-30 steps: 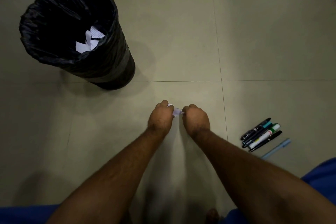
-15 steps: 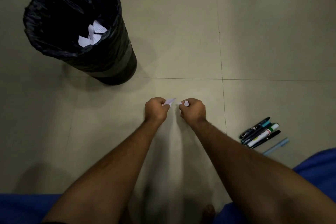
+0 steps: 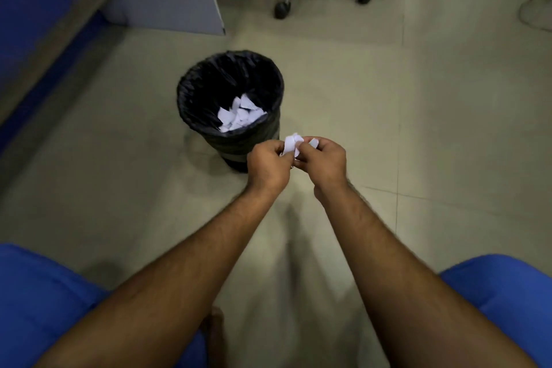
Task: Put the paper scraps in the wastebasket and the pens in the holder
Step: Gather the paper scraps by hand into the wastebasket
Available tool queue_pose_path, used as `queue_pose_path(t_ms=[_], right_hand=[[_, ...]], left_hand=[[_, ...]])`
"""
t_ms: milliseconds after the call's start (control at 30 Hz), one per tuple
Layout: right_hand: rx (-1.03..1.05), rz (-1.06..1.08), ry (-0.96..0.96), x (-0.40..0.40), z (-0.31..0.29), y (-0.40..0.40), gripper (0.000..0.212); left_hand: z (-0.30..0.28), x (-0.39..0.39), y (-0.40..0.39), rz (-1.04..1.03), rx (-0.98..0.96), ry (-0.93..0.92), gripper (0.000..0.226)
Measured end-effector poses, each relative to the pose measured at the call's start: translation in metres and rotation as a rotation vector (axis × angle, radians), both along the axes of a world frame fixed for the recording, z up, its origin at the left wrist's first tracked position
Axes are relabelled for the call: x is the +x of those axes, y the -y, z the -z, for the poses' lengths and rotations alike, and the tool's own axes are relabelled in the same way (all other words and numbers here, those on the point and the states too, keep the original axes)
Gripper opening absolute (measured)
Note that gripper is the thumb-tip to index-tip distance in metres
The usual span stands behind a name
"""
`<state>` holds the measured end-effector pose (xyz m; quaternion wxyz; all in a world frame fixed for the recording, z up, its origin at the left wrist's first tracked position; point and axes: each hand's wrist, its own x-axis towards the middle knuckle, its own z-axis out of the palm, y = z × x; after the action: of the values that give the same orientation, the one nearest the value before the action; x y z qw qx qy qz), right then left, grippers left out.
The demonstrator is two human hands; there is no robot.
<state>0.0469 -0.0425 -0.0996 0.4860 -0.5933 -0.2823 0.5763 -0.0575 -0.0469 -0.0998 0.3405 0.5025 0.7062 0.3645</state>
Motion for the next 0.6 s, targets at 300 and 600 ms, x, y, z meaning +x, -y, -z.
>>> queue_pose_path(t_ms=[300, 600], right_hand=[[0.297, -0.225, 0.548, -0.071, -0.061, -0.058, 0.010], [0.191, -0.445, 0.857, -0.091, -0.056, -0.083, 0.016]], left_hand=[[-0.075, -0.070, -0.045, -0.235, 0.128, -0.092, 0.032], [-0.072, -0.110, -0.065, -0.116, -0.023, -0.294, 0.037]])
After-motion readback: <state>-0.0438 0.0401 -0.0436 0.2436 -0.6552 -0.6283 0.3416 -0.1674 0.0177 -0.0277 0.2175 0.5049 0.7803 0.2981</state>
